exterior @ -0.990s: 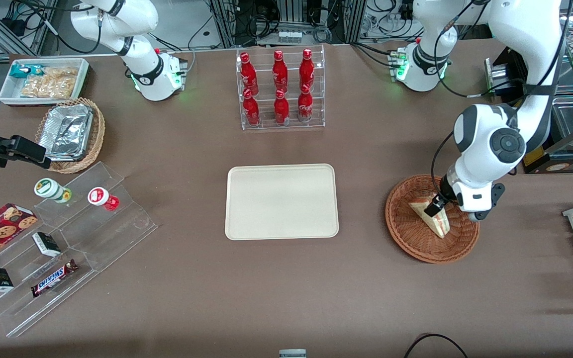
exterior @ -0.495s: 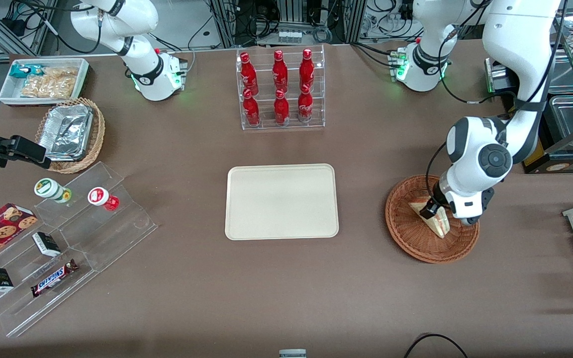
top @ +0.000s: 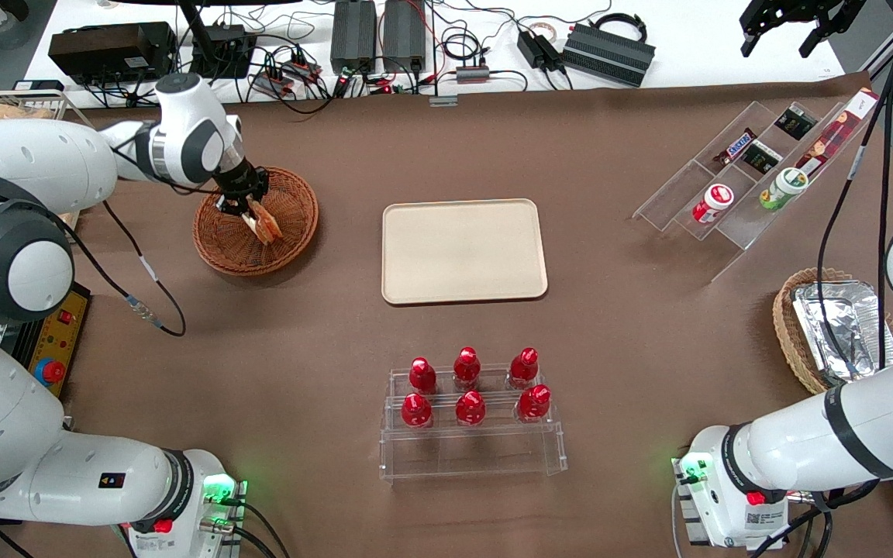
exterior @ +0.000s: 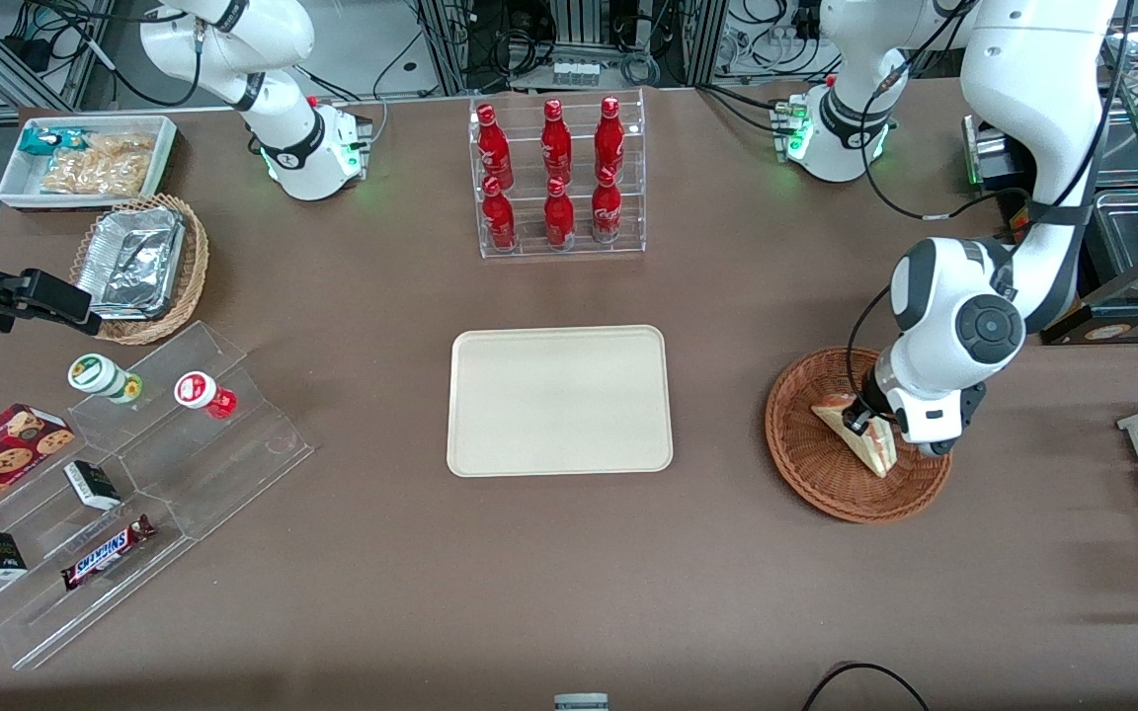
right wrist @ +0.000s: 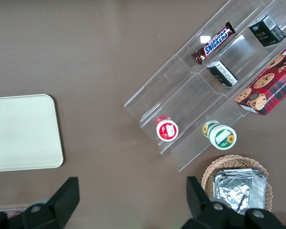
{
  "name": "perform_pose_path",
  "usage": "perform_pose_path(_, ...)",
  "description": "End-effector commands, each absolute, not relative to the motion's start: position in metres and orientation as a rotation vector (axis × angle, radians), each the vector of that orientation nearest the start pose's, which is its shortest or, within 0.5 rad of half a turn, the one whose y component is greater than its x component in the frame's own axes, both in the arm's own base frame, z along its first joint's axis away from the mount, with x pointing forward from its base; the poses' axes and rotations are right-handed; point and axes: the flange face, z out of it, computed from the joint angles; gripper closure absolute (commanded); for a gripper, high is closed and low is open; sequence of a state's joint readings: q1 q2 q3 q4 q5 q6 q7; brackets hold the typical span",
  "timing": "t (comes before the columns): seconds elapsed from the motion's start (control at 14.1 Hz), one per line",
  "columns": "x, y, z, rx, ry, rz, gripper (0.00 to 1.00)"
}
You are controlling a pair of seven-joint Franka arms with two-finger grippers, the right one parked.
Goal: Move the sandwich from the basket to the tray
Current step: 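Lower the open left gripper onto the wrapped sandwich and close it, then lift the sandwich out of the basket and carry it toward the tray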
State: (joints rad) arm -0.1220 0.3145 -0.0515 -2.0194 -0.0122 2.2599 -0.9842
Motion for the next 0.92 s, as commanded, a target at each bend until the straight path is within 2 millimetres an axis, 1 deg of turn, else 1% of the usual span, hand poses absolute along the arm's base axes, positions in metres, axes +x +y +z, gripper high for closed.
perform_pose_path(0.0,0.591,-0.133,0.331,-2.966,-0.871,0.197,0.94)
perform_pose_path(0.07,0.593,-0.146,0.344,-3.014,-0.658,0.232,0.93)
perform_pose_path(0.14,0.595,-0.154,0.351,-3.04,-0.505,0.261,0.93)
perform_pose_path(0.21,0.596,-0.16,0.356,-3.061,-0.421,0.261,0.92)
perform_pose_path(0.28,0.598,-0.176,0.353,-3.072,-0.385,0.262,0.92)
perform_pose_path(0.35,0.6,-0.199,0.35,-3.078,-0.353,0.26,0.92)
perform_pose_path(0.42,0.602,-0.224,0.343,-3.075,-0.361,0.257,0.94)
perform_pose_path(0.49,0.606,-0.241,0.336,-3.072,-0.374,0.253,0.96)
perform_pose_path(0.64,0.612,-0.282,0.327,-3.08,-0.366,0.232,0.97)
perform_pose_path(0.78,0.607,-0.335,0.318,-3.093,-0.379,0.226,0.97)
perform_pose_path(0.85,0.602,-0.357,0.314,-3.093,-0.386,0.222,0.97)
